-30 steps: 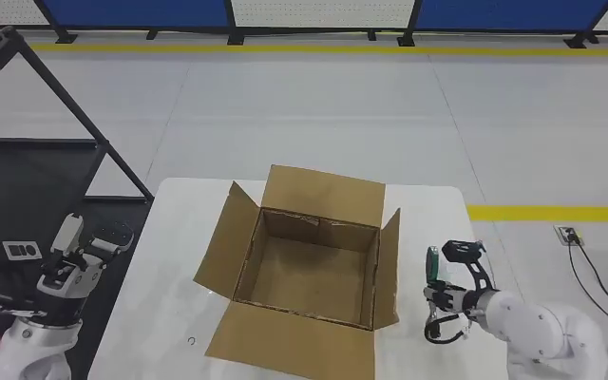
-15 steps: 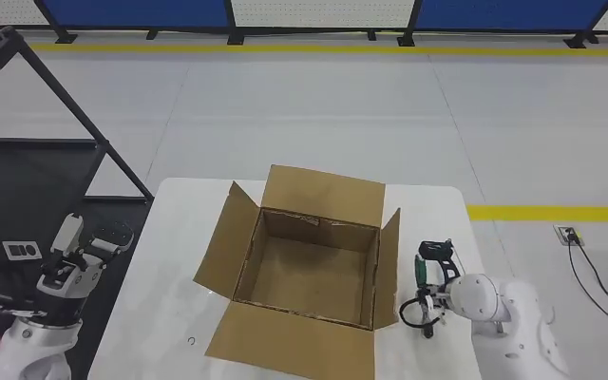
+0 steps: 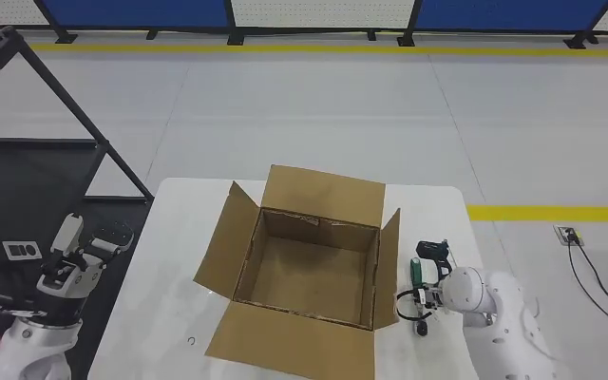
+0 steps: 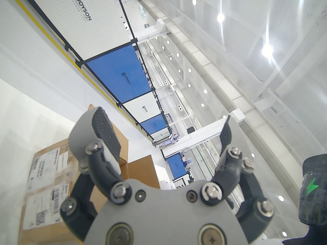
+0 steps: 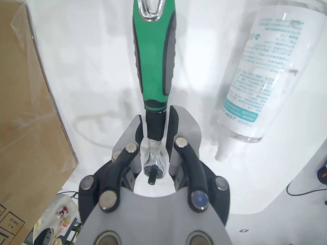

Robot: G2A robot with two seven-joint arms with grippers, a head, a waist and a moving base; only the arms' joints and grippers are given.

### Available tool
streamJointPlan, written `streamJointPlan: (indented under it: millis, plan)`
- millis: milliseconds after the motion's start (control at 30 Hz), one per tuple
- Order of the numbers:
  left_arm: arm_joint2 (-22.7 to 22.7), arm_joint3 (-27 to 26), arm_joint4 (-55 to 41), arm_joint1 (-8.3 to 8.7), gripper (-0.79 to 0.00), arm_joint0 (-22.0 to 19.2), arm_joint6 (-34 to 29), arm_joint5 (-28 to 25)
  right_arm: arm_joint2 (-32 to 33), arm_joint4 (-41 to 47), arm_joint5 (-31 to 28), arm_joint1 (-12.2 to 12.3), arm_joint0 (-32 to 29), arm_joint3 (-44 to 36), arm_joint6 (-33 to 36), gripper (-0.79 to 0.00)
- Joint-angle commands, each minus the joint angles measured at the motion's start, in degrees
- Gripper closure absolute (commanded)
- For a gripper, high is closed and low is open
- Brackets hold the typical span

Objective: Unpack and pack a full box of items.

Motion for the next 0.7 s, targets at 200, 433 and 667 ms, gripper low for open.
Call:
streamJointPlan:
  millis: [200,433,667]
  plan:
    - [0.0,0.0,0.0,0.0,-0.785,0.0,0.0,0.0,2.85,2.87,0.63,0.55,-4.03,-10.34,-2.03,-0.274]
    - [0.0,0.0,0.0,0.0,-0.785,0.0,0.0,0.0,8.78,10.29,-1.04,1.21,-9.12,-25.68,-4.42,-0.354]
    - [0.0,0.0,0.0,0.0,-0.785,0.0,0.0,0.0,11.51,17.74,-3.66,1.54,-12.45,-34.44,-7.13,-0.785]
